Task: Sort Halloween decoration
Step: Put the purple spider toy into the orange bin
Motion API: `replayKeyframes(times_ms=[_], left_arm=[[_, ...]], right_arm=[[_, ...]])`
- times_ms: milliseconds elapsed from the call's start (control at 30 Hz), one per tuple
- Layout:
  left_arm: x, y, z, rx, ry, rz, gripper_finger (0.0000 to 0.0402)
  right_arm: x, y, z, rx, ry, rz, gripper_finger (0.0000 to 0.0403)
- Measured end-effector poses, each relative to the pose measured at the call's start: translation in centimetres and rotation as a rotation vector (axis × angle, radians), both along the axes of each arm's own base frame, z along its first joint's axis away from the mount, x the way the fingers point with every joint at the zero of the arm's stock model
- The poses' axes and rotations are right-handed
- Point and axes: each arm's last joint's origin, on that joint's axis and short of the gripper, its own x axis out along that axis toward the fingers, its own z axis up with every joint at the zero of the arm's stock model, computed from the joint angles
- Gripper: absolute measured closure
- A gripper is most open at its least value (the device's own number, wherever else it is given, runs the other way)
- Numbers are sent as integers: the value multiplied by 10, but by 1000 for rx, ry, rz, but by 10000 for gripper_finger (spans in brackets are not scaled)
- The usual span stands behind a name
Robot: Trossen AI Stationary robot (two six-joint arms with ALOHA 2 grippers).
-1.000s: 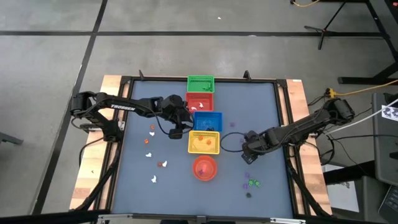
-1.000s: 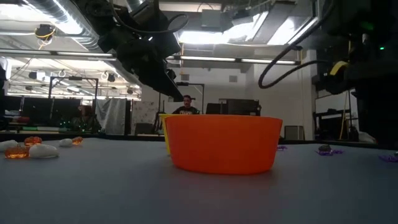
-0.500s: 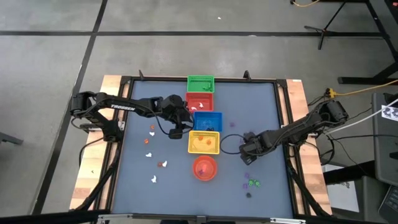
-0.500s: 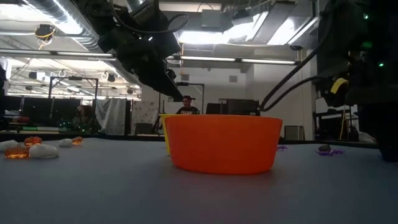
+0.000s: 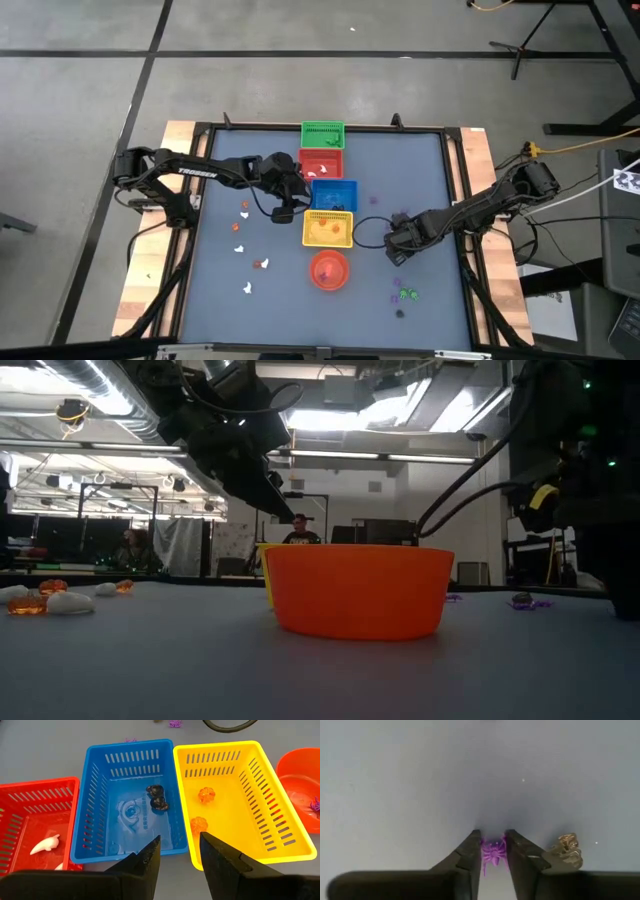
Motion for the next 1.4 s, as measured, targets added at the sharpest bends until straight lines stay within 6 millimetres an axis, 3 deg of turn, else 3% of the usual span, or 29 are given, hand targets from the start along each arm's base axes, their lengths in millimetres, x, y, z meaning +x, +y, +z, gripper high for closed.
replayKeyframes(times_ms=[300, 1400], left_arm=[[0, 0, 0, 0, 0, 0, 280], [0, 0, 0, 0, 0, 0, 280]], right_arm=[[0, 0, 0, -3, 5, 1, 350], [2, 1, -1, 25, -20, 53, 352]])
